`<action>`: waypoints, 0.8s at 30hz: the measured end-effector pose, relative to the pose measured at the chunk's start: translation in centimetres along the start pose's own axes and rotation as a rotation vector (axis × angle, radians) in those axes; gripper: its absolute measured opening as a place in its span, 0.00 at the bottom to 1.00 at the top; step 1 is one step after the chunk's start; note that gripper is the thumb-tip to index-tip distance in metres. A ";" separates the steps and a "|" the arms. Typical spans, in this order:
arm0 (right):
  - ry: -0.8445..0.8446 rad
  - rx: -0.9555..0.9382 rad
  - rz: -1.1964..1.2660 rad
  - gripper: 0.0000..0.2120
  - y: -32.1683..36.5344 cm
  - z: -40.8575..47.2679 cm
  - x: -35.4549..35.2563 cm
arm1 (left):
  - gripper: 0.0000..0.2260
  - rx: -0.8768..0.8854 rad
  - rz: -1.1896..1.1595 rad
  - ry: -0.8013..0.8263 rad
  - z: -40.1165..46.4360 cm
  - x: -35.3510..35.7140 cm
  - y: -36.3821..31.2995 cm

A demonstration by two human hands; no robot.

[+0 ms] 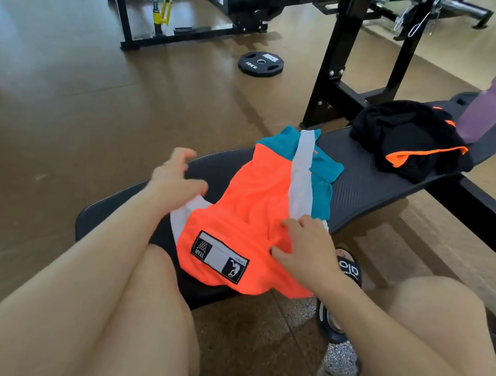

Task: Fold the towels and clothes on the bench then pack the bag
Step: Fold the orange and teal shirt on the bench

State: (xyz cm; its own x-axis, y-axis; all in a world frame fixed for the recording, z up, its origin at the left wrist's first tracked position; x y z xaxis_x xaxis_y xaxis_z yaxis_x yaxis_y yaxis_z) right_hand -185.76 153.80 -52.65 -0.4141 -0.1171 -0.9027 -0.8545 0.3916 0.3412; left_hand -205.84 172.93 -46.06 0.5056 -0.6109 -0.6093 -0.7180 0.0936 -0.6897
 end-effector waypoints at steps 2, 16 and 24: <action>0.010 -0.023 0.047 0.25 0.5 0.1 0.2 | 0.39 0.103 0.244 0.211 -0.3 3.5 -1.8; -0.057 0.208 0.294 0.28 -1.9 3.3 -2.2 | 0.09 0.125 0.402 0.299 0.2 2.5 -0.2; -0.074 0.117 0.745 0.07 -2.6 3.9 -4.4 | 0.09 -0.273 -0.317 -0.314 0.8 -4.7 7.7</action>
State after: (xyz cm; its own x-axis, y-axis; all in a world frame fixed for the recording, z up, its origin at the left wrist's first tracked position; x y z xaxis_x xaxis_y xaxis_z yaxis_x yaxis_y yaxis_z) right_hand -180.44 156.83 -50.57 -0.8435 0.2765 -0.4604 -0.3160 0.4376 0.8418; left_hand -213.39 177.18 -48.84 0.8074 -0.3066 -0.5041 -0.5839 -0.2919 -0.7576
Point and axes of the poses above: each hand's wrist, its own z-axis towards the middle knuckle, its own x-axis out of the palm, y = z × x, the point moved 8 cm from there along z, towards the middle knuckle, and after that the axes turned 13 degrees about y, right-handed, at the moved point
